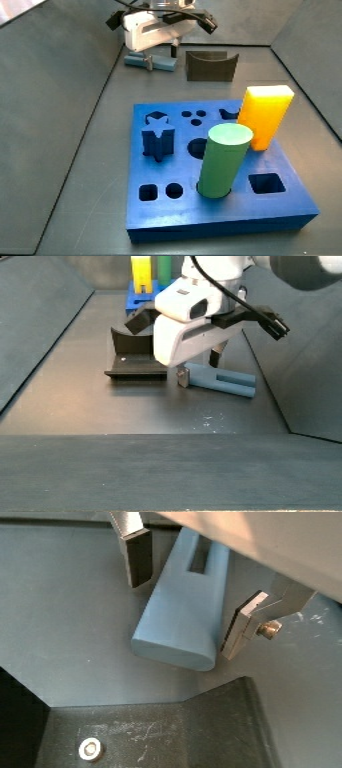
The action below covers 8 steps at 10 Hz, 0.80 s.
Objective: Pick up the square-circle object. Move up. Place the square-circle object on the fixture. Regrasp the square-circle object. Move to above the board. Insert the square-circle object.
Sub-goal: Pick up the square-circle object.
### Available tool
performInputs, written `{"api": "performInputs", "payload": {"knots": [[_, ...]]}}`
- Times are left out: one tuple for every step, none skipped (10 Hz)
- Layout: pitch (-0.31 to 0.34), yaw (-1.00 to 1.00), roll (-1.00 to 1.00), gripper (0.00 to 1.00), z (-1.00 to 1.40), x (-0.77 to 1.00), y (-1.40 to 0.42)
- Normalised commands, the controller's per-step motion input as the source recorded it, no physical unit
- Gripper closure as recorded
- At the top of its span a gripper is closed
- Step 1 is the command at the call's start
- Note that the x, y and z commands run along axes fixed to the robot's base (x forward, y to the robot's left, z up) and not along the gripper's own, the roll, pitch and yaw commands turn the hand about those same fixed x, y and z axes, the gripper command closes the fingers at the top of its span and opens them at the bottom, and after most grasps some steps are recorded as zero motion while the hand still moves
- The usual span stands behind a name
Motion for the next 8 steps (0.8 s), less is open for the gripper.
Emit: {"api": "performInputs", "payload": {"knots": [[-0.077, 0.10, 0.00, 0.00, -0.17, -0.03, -0.01], [-0.081, 0.09, 0.00, 0.00, -0.05, -0.04, 0.00], [-0.136, 0.00, 0.00, 0.00, -0.11, -0.16, -0.11], [-0.167, 0.03, -0.02, 0.00, -0.25, -0.11, -0.03], [-0.179, 0.07, 0.00, 0.00, -0.14, -0.08, -0.06], [-0.091, 0.00, 0.00, 0.00, -0.11, 0.00, 0.00], [-0.059, 0.00, 0.00, 0.00, -0.05, 0.00, 0.00], [0.000, 0.00, 0.00, 1.00, 0.00, 0.00, 0.00]]}}
